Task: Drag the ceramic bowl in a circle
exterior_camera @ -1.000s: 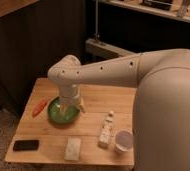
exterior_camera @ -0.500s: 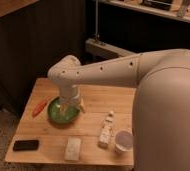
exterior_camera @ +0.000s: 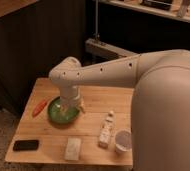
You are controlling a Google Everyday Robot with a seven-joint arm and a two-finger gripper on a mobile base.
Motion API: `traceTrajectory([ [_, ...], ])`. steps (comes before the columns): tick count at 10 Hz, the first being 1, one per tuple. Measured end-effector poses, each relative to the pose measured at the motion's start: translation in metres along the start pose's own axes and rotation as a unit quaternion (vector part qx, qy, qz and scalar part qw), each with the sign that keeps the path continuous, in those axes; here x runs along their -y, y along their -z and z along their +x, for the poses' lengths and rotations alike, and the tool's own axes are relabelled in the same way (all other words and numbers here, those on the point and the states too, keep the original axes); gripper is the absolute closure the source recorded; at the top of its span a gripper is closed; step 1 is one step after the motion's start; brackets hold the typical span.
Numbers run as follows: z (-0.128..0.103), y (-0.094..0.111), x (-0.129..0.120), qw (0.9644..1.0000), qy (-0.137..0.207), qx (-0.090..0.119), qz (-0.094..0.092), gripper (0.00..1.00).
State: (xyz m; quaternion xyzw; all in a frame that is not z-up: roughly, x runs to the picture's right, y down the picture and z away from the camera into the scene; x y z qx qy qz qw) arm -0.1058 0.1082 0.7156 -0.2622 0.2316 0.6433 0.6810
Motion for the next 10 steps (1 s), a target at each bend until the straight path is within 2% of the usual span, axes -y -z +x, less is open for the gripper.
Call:
traceTrajectory([
  [5, -0.002, -0.012, -0.001, 1.0000, -0.006, -0.001, -0.001, 0.35],
  [10, -0.002, -0.037, -0.002, 0.9999, -0.014, -0.009, 0.002, 0.35],
])
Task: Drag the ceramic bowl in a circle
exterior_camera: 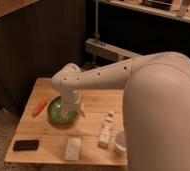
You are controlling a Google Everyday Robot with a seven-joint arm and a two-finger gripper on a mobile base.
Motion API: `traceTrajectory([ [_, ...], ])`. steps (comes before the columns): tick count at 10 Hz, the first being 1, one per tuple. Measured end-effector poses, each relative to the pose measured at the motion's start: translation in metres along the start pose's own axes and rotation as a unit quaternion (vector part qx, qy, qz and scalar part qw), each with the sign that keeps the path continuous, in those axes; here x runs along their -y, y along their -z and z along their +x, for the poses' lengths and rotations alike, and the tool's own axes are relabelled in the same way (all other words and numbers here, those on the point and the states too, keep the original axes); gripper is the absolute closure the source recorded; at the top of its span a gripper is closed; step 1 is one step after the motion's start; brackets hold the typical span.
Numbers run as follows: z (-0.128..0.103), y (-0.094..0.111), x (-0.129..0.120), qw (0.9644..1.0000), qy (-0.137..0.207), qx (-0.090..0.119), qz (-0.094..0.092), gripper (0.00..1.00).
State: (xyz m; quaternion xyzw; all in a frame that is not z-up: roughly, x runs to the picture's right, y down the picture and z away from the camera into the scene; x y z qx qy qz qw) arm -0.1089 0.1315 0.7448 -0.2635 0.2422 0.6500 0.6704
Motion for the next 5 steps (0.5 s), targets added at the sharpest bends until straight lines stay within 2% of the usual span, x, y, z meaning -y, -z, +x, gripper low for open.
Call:
traceTrajectory([
  [4, -0.001, -0.019, 0.000, 1.0000, -0.004, -0.005, 0.004, 0.35],
  [5, -0.002, -0.028, 0.000, 1.0000, -0.003, -0.006, 0.006, 0.35],
])
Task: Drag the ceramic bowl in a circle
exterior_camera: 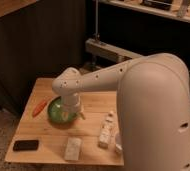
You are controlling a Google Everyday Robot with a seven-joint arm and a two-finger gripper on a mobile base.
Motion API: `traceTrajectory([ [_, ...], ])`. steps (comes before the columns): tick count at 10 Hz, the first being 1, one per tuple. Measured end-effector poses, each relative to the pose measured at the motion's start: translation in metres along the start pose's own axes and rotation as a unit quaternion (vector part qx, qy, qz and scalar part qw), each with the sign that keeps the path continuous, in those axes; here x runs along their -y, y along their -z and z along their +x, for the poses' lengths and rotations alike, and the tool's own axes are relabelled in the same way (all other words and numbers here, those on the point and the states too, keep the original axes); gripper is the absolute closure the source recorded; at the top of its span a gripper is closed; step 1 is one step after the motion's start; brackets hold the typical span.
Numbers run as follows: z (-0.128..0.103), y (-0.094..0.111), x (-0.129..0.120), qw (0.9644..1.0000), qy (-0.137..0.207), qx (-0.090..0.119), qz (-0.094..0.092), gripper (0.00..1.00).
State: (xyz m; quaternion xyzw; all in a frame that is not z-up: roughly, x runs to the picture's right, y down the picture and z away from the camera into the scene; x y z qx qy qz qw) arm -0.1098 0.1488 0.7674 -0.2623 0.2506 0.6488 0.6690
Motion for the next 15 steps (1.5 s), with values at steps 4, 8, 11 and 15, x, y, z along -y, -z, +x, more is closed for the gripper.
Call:
traceTrajectory([
  [4, 0.000, -0.023, -0.001, 1.0000, 0.000, -0.007, 0.005, 0.35],
  [8, -0.001, -0.039, -0.005, 0.9999, 0.005, -0.011, 0.010, 0.37],
  [11, 0.000, -0.047, -0.006, 0.9997, 0.009, -0.019, 0.016, 0.64],
  [15, -0.016, -0.025, -0.013, 0.9998, 0.014, -0.009, -0.012, 0.47],
])
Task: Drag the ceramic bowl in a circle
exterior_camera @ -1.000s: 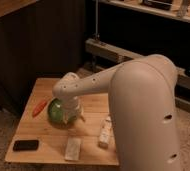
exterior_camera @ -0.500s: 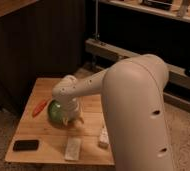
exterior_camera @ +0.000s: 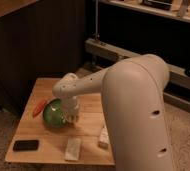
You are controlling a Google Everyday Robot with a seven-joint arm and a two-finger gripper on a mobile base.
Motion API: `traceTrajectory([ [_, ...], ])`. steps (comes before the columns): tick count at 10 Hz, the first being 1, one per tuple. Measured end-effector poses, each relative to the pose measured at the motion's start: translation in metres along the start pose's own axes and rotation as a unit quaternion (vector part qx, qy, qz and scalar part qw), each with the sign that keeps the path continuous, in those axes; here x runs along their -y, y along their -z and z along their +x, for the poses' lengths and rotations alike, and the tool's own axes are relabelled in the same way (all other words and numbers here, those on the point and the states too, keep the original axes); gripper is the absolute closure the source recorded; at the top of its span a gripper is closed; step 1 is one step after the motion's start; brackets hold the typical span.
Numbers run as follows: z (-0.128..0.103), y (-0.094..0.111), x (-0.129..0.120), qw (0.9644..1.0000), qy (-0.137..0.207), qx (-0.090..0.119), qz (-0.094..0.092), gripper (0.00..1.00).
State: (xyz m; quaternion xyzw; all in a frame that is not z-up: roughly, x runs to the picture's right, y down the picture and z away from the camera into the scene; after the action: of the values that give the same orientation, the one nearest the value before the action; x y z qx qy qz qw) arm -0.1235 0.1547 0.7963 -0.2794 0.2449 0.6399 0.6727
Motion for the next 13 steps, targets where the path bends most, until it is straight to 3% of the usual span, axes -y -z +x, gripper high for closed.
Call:
traceTrajectory([
  [2, -0.010, 0.045, -0.005, 0.9996, 0.002, 0.013, -0.024, 0.25],
  [4, -0.017, 0.077, -0.005, 0.9990, 0.000, 0.023, -0.038, 0.20],
  [6, -0.026, 0.094, -0.006, 0.9981, 0.010, 0.032, -0.051, 0.20],
  [9, -0.047, 0.078, 0.001, 0.9948, 0.050, 0.054, -0.070, 0.20],
  [13, -0.082, 0.007, 0.017, 0.9869, 0.111, 0.080, -0.086, 0.20],
])
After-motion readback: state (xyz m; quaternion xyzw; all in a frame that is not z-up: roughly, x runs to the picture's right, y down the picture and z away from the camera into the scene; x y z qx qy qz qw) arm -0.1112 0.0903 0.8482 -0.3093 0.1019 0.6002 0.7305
